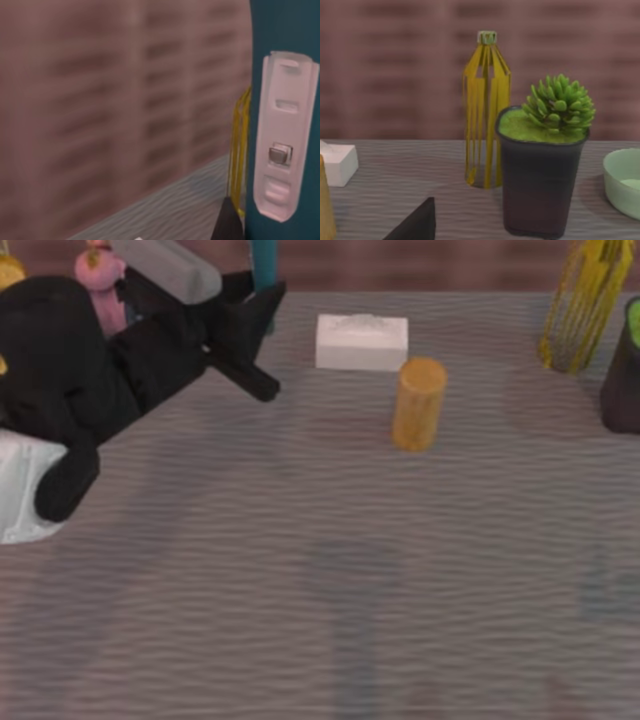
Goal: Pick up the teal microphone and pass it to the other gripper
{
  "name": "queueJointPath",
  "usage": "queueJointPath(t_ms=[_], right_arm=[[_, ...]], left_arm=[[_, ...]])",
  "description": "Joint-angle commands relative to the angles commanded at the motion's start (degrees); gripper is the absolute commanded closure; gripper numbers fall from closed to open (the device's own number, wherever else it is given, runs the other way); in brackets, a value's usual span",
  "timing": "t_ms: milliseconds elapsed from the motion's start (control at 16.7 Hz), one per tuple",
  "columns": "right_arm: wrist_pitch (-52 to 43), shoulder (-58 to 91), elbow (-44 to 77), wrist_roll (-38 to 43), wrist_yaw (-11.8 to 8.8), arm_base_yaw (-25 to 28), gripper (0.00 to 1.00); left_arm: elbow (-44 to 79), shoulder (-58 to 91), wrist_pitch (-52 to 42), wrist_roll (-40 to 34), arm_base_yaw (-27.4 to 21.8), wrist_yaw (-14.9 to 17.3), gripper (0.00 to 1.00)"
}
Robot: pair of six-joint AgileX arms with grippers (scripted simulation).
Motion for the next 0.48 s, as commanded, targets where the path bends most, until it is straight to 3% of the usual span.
queueJointPath(t_ms=[360, 480], right_arm=[[0.0, 0.0, 0.0, 0.0, 0.0, 0.0, 0.0], [0.0, 0.0, 0.0, 0.0, 0.0, 0.0, 0.0]], left_arm=[[-2.3, -3.8, 2.8, -3.3, -12.2, -13.4, 1.0], [-2.7, -4.8, 3.5, -4.1, -14.9, -16.2, 1.0]])
